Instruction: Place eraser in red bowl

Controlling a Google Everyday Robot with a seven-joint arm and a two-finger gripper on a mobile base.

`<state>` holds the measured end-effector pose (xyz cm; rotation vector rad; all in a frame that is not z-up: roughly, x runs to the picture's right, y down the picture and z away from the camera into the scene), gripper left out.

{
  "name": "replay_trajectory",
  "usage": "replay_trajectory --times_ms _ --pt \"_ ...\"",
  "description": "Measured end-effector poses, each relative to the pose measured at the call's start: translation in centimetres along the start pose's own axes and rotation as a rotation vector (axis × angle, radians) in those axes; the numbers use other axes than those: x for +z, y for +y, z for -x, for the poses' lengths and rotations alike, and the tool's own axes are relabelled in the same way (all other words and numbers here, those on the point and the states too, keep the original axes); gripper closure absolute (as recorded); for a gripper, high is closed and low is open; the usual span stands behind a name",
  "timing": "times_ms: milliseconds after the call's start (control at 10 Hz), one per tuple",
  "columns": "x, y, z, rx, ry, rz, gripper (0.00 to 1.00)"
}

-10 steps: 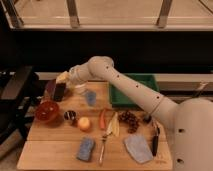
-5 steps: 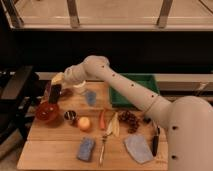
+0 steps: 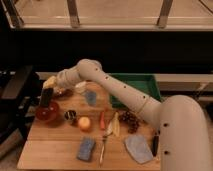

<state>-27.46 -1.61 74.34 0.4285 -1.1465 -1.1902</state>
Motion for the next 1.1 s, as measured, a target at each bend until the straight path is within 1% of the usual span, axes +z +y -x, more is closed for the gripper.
replay_trajectory --times_ms 100,300,400,500,600,700,800,900,1100 --pt "0.5 0.2 0.2 0.010 -0.003 -0.007 0.67" --pt "1.7 0.3 0.8 0.029 -0.006 -0.005 0.48" --pt "2.1 0.8 1.1 0.047 -0.003 -0.003 0.38" --pt "2.7 1.9 1.3 0.078 0.000 -0.008 0.26" --pt "3.2 2.5 1.5 0.094 0.002 -0.015 0.22" --pt "3.6 2.9 1.7 0.111 0.004 -0.025 0.20" --pt "3.7 3.5 1.8 0.133 0.011 -0.033 0.20" --pt "3.6 4.0 1.9 0.148 0.015 -0.034 0.20" --pt "3.7 4.0 1.9 0.150 0.014 -0.034 0.20"
